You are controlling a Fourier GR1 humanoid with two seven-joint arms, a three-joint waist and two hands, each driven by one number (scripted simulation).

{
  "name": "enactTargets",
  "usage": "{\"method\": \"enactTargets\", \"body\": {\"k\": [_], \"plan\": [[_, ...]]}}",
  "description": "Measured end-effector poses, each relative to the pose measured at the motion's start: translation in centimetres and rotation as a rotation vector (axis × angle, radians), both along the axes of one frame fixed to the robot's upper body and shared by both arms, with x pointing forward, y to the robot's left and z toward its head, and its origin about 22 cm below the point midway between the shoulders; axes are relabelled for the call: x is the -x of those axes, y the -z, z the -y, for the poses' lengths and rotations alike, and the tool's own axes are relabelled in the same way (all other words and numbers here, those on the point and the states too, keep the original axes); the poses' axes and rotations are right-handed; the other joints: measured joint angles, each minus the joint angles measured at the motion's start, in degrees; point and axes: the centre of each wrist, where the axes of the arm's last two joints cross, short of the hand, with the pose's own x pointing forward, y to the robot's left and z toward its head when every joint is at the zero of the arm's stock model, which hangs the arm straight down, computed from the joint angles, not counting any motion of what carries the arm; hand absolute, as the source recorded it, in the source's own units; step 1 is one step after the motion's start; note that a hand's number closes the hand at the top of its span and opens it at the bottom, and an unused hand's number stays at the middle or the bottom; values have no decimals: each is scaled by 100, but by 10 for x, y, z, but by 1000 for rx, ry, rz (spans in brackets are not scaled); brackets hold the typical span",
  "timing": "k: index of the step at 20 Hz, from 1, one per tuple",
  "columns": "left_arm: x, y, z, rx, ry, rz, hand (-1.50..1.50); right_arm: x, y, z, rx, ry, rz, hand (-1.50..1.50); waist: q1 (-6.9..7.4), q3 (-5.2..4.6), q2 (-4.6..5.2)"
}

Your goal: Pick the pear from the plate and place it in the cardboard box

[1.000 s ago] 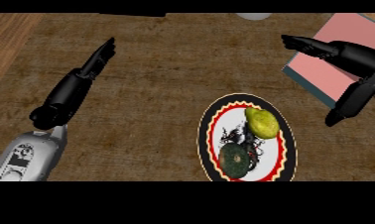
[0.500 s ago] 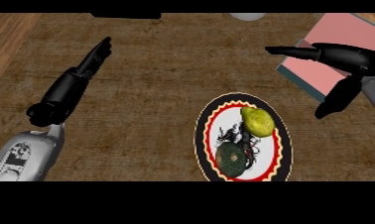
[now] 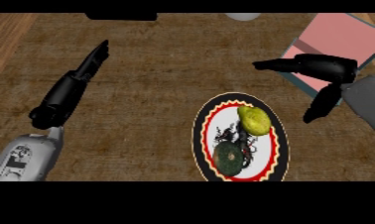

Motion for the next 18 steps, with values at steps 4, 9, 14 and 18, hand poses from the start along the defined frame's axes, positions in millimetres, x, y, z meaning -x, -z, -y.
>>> {"method": "enactTargets", "body": {"k": [4,9,14,18], "plan": [[3,6,0,5,2,-6,0,-5,15,-5,14,0,11,-150,-12,0,-3],[2,5,0,2,-6,-6,0,-4,30,-16,20,-17,12,-150,-60,-3,-21],[4,5,-6,-1,-13,-11,0,-5,40,-25,59,-39,16,-150,-78,-4,-31],[8,6,-7,3,-11,-9,0,-6,57,-29,71,-41,18,-150,-69,-4,-26]]}}
